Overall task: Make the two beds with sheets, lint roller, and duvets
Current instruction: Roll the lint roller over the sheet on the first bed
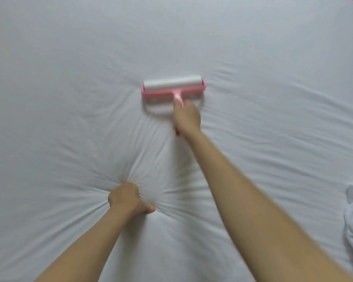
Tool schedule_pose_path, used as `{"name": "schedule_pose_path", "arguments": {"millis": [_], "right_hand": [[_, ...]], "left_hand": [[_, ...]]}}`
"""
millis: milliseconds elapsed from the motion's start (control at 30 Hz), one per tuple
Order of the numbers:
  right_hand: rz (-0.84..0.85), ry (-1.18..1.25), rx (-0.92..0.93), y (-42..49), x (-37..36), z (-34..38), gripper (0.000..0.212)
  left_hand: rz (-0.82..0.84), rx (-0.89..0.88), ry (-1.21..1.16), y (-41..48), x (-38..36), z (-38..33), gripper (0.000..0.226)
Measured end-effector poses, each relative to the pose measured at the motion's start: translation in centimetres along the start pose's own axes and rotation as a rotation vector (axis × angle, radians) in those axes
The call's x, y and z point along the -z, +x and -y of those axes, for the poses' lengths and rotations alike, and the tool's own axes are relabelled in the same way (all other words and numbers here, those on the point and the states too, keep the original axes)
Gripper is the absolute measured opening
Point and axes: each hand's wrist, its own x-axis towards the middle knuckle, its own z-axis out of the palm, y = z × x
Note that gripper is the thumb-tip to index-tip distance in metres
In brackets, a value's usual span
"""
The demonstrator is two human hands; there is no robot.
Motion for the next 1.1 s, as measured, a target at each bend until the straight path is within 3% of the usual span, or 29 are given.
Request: {"name": "schedule_pose_path", "arguments": {"millis": [100,167,300,400,500,633,733,867,1000,1100], "right_hand": [[0.093,0.238,-0.107,4.8,1.2,5.7,0.034],[0.132,0.250,-0.119,4.0,1.6,5.5,0.034],[0.016,0.018,0.038,-3.1,-0.3,-4.3,0.042],[0.008,-0.036,-0.077,-13.4,-0.2,-13.7,0.037],[0.066,-0.288,-0.169,-24.6,1.0,-20.5,0.030],[0.050,-0.043,-0.398,-31.6,5.6,-20.3,0.045],[-0.090,0.274,-0.365,-26.3,9.9,-15.7,0.040],[-0.353,0.247,-0.162,-11.6,14.8,-9.8,0.045],[-0.275,0.432,-0.289,-3.6,16.4,-9.1,0.040],[-0.217,0.356,-0.302,-7.5,13.7,-14.0,0.042]], "left_hand": [[-0.013,-0.011,-0.013,0.4,0.0,0.1,0.066],[-0.020,-0.017,-0.011,0.5,-0.1,0.4,0.062],[-0.035,-0.031,-0.020,-0.4,-0.3,0.8,0.063],[-0.053,-0.057,-0.028,-1.5,-1.1,1.5,0.071],[-0.073,-0.088,0.065,-3.5,-2.4,2.2,0.065],[-0.099,-0.096,0.133,-5.6,-4.7,2.8,0.061],[-0.131,-0.091,0.120,-6.1,-5.6,2.7,0.058],[-0.167,-0.089,0.123,-5.5,-6.3,2.3,0.057],[-0.186,-0.102,0.088,-4.3,-7.2,2.6,0.061],[-0.165,-0.092,0.079,-3.9,-7.5,2.7,0.067]]}}
